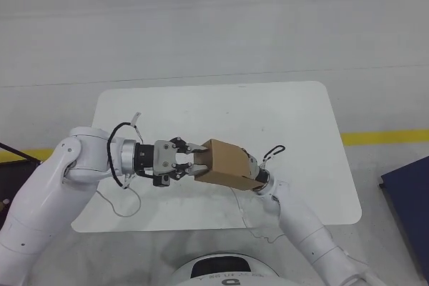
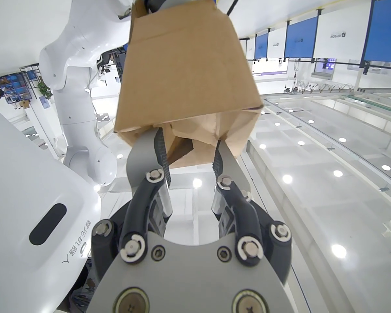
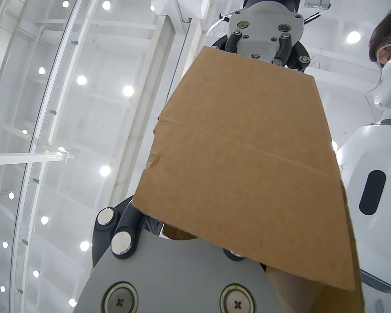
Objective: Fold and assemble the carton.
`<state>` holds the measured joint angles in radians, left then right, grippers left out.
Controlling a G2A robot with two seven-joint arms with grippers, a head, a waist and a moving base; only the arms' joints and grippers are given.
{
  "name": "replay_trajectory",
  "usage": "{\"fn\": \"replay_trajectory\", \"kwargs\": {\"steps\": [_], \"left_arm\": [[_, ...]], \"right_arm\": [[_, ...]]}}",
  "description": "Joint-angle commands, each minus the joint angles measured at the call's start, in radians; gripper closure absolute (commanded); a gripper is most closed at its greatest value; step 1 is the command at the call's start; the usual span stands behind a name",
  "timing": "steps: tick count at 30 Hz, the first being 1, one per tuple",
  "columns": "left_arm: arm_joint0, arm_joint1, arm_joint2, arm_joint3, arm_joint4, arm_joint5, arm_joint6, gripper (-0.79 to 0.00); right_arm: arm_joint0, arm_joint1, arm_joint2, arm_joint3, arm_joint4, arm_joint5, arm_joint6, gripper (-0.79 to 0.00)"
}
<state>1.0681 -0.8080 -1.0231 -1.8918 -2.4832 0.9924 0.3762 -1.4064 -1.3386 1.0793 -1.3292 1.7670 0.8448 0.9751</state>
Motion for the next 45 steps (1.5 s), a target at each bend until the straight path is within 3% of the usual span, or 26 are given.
{"fn": "replay_trajectory", "kwargs": {"steps": [1, 15, 24, 45], "left_arm": [[-0.001, -0.001, 0.000, 0.003, 0.000, -0.003, -0.002, -0.385], [0.023, 0.004, -0.063, 0.012, 0.015, -0.039, -0.046, -0.422], [0.056, 0.009, -0.110, 0.016, 0.033, -0.047, -0.066, -0.391], [0.007, -0.015, -0.056, 0.013, 0.109, -0.051, -0.064, -0.376]], "right_arm": [[-0.001, 0.000, 0.000, -0.003, -0.001, -0.001, 0.001, 0.000], [-0.012, 0.004, 0.003, -0.014, 0.003, -0.002, 0.002, 0.000], [-0.021, 0.008, 0.004, -0.030, 0.006, -0.002, 0.003, 0.000], [-0.016, 0.016, -0.005, -0.037, 0.004, 0.006, -0.006, 0.000]]}}
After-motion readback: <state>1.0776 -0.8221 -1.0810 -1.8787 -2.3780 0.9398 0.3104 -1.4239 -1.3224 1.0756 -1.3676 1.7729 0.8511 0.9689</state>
